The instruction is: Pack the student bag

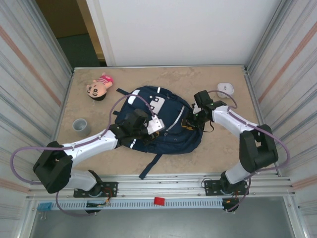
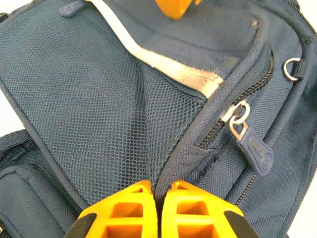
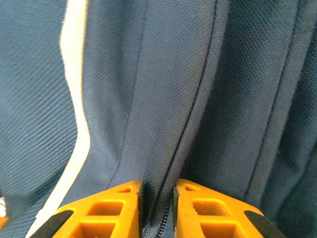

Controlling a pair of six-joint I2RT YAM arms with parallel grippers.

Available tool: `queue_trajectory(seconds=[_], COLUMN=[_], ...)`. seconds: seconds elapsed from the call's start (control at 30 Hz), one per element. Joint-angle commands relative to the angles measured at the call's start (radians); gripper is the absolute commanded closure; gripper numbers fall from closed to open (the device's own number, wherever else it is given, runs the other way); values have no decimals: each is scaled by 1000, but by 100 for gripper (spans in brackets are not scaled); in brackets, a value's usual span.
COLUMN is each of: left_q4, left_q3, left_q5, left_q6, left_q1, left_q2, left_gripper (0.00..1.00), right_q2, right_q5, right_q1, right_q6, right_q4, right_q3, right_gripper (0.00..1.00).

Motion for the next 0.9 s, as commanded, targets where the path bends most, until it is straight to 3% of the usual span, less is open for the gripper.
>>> queue_trajectory(seconds=[0.0, 0.17, 0.3, 0.43, 0.63, 0.73, 0.87], left_q4=[67, 68, 67, 59, 17, 7, 12], left_q3=[17, 30, 33, 45, 95, 112, 118], left_q5=[-5, 29, 91, 144, 191, 218, 251], left_q6=[-74, -185, -254, -321, -376, -384, -389], left_q1=[-1, -1, 2, 17, 47, 52, 56], left_q2=[-17, -5, 0, 19, 53, 61, 66], left_gripper=[100, 100, 100, 100, 100, 100, 100], right_q2=[7, -207, -387, -492, -461, -408, -340], right_q5=[53, 164, 213, 305, 602, 692, 707], right_q1=[-16, 19, 100, 288, 581, 653, 668], right_q6=[-18, -32, 18, 137, 294, 307, 279], right_q4=[4, -77, -105, -59, -24, -1, 46], right_q3=[-11, 40, 40, -4, -20, -21, -28], right_gripper=[78, 54, 52, 60, 60, 59, 58])
